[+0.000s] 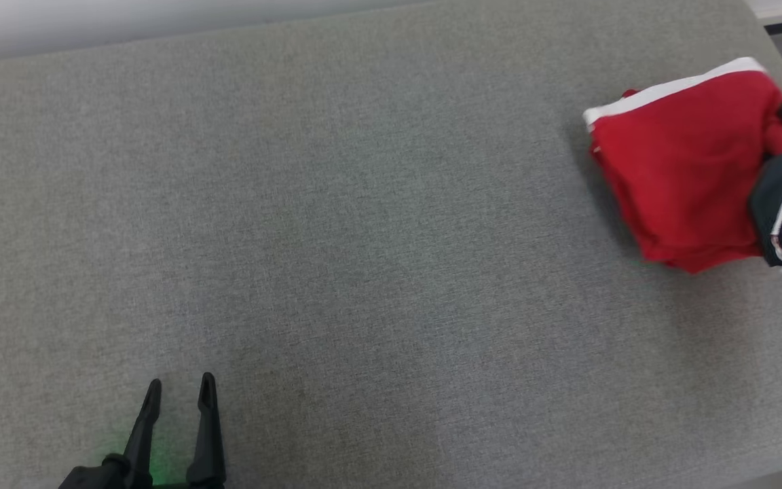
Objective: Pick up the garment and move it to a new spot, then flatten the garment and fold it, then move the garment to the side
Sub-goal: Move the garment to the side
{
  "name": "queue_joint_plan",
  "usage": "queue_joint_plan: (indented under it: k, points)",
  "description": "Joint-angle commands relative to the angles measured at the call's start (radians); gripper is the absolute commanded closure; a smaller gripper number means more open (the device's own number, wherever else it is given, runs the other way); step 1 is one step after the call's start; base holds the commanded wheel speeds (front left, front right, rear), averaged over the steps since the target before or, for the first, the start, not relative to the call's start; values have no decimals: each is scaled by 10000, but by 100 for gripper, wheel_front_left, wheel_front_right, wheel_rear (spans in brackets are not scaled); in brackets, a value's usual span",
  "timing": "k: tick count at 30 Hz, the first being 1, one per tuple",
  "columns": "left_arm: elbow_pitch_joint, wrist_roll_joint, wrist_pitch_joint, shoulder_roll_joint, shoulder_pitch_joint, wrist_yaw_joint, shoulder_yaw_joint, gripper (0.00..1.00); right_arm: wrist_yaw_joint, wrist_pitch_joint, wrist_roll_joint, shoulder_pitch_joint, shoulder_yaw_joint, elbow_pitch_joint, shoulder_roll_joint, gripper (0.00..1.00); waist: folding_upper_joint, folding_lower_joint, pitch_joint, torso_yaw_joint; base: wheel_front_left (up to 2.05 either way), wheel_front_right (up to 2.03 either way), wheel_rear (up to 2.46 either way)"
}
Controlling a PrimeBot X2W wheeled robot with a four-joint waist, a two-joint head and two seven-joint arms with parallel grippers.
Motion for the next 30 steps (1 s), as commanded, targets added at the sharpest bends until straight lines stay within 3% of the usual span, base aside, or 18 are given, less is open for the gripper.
queue_joint_plan:
  k: [1,10,11,12,13,22,30]
  points:
    - [-22,91,-26,5,-93,-29,16,0,1,-95,-141,-60,-106,82,-58,100,-2,-1,175,109,0,0,0]
    - [-82,319,-26,56,-290,-27,-152,0,1,-1089,-1815,193,-1970,1266,-158,100,-2,-1,583,613,0,0,0]
    - [-83,321,-26,70,-289,-27,-157,0,1,-1209,-1974,192,-2157,1335,-116,95,-2,-1,586,630,0,0,0]
    - [-83,324,-26,78,-283,-27,-158,0,1,-1318,-2143,243,-2318,1402,-24,42,-2,-1,579,641,0,0,0]
    - [-80,327,-26,83,-280,-26,-162,0,1,-1413,-2259,293,-2505,1461,71,0,-2,-1,567,651,0,0,0]
    - [-177,457,-26,68,5,-28,-118,0,1,-2488,-2920,914,-4053,1175,1306,0,-2,-1,-212,562,0,0,0]
    - [-359,520,-26,38,566,-28,223,0,1,-3619,-2816,2019,-4001,418,2407,0,-2,-1,-1363,423,0,0,0]
